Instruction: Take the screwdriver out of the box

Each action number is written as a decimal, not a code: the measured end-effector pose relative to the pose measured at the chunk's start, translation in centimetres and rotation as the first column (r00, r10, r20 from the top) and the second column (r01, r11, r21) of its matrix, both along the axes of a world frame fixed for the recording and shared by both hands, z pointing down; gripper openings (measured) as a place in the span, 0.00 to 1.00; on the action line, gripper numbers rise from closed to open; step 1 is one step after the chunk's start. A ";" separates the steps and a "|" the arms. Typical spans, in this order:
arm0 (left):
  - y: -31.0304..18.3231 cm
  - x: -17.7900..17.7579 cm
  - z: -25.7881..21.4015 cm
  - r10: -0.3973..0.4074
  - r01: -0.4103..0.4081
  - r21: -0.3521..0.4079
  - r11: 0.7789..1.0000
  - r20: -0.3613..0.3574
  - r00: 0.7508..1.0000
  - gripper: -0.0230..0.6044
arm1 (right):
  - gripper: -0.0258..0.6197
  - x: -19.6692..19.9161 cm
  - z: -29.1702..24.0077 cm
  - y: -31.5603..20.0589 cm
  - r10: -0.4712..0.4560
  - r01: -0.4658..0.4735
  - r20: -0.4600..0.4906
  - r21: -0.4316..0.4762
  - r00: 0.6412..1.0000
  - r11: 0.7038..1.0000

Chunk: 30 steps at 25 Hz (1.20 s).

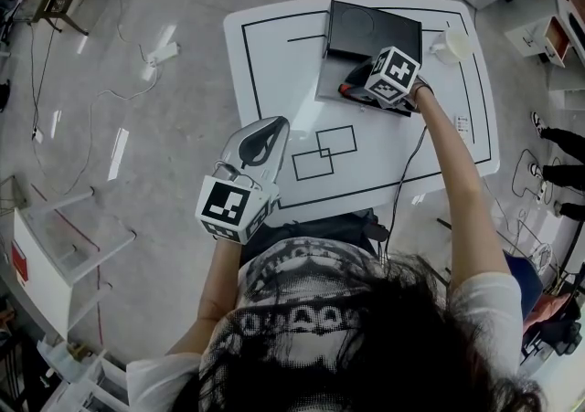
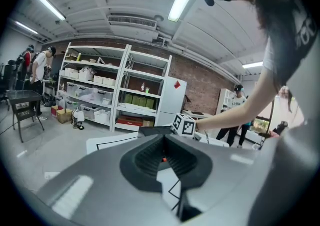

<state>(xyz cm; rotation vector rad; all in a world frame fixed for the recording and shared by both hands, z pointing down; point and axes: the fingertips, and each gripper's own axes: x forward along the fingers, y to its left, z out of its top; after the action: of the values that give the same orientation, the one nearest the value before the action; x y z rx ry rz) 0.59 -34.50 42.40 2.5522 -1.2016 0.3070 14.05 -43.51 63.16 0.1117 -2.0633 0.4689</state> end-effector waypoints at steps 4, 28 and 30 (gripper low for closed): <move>0.1 -0.3 0.1 0.001 -0.001 0.001 1.000 -0.003 1.000 0.04 | 0.24 -0.1 1.4 1.1 -0.044 0.041 -0.058 -0.043 0.997 0.998; 2.4 -2.5 -1.2 0.040 -0.039 0.030 0.999 -0.021 0.999 0.04 | 0.19 0.3 -7.8 -0.1 0.306 -0.329 0.122 0.288 0.944 0.899; 2.8 -2.7 -1.3 0.047 -0.046 0.034 0.998 -0.023 0.999 0.04 | 0.19 0.6 -9.6 0.2 0.344 -0.382 0.170 0.316 0.923 0.869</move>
<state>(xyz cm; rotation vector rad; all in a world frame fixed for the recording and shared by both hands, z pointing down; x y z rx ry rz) -2.12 -31.69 41.08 2.6079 -1.1491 0.2687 14.60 -43.28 53.60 0.7113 -2.2220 0.3388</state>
